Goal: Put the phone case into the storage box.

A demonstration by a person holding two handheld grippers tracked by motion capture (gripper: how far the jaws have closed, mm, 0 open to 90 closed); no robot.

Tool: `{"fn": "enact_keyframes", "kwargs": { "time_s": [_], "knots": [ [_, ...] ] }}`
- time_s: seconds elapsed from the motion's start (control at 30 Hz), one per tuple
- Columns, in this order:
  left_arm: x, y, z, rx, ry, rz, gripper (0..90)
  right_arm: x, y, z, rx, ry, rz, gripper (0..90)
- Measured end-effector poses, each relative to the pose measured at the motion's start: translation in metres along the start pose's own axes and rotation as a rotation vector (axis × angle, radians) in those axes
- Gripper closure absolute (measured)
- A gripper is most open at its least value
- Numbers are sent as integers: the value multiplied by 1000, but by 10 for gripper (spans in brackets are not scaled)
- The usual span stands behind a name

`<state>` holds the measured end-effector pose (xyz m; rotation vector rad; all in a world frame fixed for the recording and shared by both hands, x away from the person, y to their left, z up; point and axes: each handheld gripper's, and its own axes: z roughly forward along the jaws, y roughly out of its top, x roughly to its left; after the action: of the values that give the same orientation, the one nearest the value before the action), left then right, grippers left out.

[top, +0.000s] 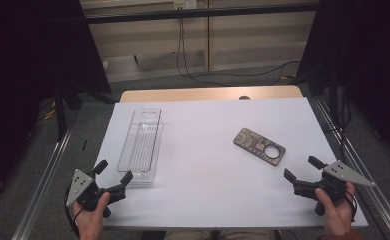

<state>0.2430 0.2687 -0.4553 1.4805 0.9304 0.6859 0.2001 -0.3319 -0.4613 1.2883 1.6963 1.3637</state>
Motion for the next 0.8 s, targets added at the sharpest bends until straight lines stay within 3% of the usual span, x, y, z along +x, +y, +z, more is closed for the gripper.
{"fn": "enact_keyframes", "kwargs": {
  "time_s": [0.17, 0.37, 0.4, 0.43, 0.47, 0.57, 0.8],
  "knots": [
    [-1, 1, 0, 7, -1, 14, 24, -1, -1, 0, 11, 8, 8, 15],
    [-2, 1, 1, -1, -11, 0, 24, -3, -2, 0, 25, 14, 19, 12],
    [-2, 1, 1, -7, -15, -6, 24, -4, -3, 2, 30, 58, 17, 0],
    [-3, 1, 1, -12, -11, -4, 24, -4, -3, 2, 30, 58, 17, 0],
    [-3, 1, 1, -13, -19, -2, 24, -3, -4, 4, 43, 98, 13, 3],
    [-3, 1, 1, -4, -18, -5, 24, 0, -4, 7, 63, 61, 10, 3],
    [-3, 1, 0, -5, -17, -6, 28, 2, -2, 8, 79, 54, 11, 43]
  ]
}}
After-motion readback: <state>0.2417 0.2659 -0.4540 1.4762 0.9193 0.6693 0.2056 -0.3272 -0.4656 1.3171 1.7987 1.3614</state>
